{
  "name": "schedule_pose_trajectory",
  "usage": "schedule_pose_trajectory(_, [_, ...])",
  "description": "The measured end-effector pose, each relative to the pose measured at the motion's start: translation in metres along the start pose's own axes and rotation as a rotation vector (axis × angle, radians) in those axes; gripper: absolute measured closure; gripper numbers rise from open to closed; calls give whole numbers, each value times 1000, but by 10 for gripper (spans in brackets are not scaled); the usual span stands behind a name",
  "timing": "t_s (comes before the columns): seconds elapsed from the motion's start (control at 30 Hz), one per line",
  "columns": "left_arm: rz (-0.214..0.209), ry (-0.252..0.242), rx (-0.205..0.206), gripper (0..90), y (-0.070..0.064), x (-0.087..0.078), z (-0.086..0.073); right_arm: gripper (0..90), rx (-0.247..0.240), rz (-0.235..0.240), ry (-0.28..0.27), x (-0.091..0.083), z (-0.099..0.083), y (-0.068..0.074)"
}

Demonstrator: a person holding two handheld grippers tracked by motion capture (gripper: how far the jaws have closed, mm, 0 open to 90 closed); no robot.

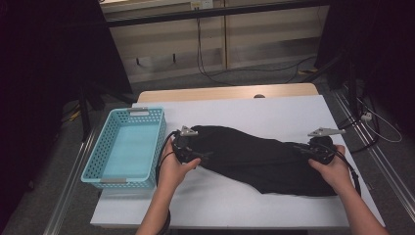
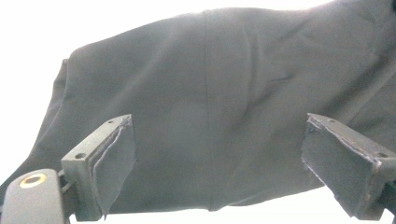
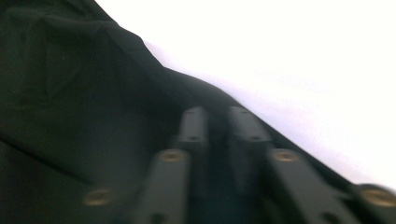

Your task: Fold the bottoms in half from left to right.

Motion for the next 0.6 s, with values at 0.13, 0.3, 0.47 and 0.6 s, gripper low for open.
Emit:
schedule_pose_trajectory(0.13, [-5, 8, -2, 112, 1, 0, -1, 900, 10, 36, 32, -2, 2, -5])
schedule_pose_trajectory(0.3, [3, 8, -6, 112, 3, 1, -1, 900, 23, 39, 11, -9, 7, -13])
schedule_pose_trajectory(0.47, [5, 9, -4, 113, 2, 2, -2, 900, -1, -12, -24, -13, 16, -17])
schedule_pose_trajectory(0.6, [10, 14, 0, 113, 2, 3, -2, 900, 11, -37, -38, -10, 16, -22])
Point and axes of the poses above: each handheld gripper's, and its own axes: x roughly forward along the jaws, z roughly out of its top, y roughly to its left, the point moved 4 cm from there along x, roughly forward along the jaws, and after that the axes turned 10 degrees about y, right-handed, at the moved point
